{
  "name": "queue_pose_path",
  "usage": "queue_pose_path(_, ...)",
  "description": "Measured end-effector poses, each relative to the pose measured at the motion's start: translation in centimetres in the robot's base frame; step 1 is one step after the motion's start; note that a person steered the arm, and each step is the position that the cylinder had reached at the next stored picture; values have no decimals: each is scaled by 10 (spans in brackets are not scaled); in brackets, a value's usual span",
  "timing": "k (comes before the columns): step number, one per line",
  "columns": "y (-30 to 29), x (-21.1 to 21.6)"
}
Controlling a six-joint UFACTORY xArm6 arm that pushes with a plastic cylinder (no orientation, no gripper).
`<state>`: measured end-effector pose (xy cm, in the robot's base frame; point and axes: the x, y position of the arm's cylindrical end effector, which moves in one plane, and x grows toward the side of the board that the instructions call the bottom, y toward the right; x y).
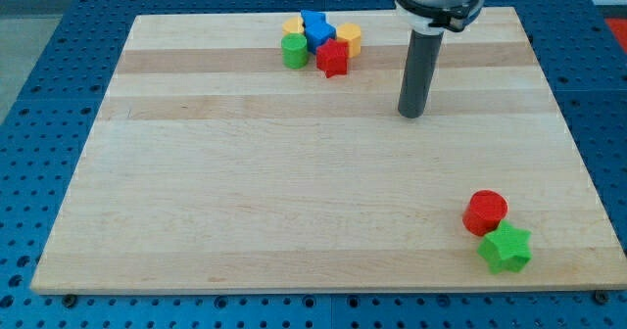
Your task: Move the blue triangle right to the green circle
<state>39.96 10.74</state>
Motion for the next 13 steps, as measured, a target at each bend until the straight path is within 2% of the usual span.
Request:
queue_pose_path(1,0,-34)
queue_pose_path(2,-9,-104)
queue_pose_path(4,-16,-161)
queue_pose_path(5,-49,-172)
queue_pose_path(7,-65,-204)
queue_pose_path(10,-92,-206)
queue_pose_path(13,-147,-207)
